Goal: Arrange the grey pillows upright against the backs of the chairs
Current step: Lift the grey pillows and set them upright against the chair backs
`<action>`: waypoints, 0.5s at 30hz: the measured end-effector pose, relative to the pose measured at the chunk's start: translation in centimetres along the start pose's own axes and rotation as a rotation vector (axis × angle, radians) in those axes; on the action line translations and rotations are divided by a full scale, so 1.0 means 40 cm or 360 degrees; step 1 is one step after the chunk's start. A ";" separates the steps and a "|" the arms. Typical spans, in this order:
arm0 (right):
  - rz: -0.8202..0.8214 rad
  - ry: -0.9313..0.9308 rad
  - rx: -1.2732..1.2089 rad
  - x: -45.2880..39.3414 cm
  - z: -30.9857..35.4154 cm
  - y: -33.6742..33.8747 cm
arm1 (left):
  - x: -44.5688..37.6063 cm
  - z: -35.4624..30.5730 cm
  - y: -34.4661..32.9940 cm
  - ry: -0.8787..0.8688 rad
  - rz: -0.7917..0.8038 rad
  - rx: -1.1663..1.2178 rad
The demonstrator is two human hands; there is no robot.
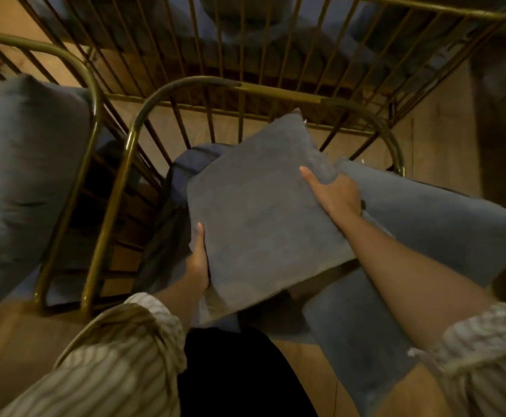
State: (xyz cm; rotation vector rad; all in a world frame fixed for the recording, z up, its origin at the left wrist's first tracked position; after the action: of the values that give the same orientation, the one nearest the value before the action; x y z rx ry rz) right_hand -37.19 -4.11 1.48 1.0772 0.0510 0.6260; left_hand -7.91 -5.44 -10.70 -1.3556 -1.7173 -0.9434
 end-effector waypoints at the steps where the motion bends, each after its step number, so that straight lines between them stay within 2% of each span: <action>1: -0.0009 -0.0017 -0.0050 0.008 0.000 0.009 | 0.030 -0.027 0.013 -0.0014 -0.0070 -0.0036; 6: -0.0139 -0.0043 -0.0481 0.093 0.012 0.056 | 0.153 -0.166 0.071 -0.0274 -0.0277 -0.0010; 12: -0.0370 0.0198 -0.0889 0.165 0.131 0.150 | 0.303 -0.343 0.124 -0.0624 -0.0422 0.0197; 15: -0.0449 0.0360 -0.1070 0.186 0.238 0.224 | 0.391 -0.446 0.140 -0.0868 -0.0362 0.0275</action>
State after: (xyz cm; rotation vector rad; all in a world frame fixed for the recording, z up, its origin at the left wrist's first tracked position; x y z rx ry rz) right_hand -31.91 -5.19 15.53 0.3370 0.1725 0.4541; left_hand -3.11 -13.45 11.84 -1.4033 -2.3428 -0.5466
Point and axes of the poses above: each hand's wrist, its own x-axis away from the middle knuckle, its own y-axis out of the back of the hand, z = x × y, the point moved 1 cm from there along -x, towards the middle knuckle, and after that the axes turned 10 degrees about -z, right-handed, at the moved point
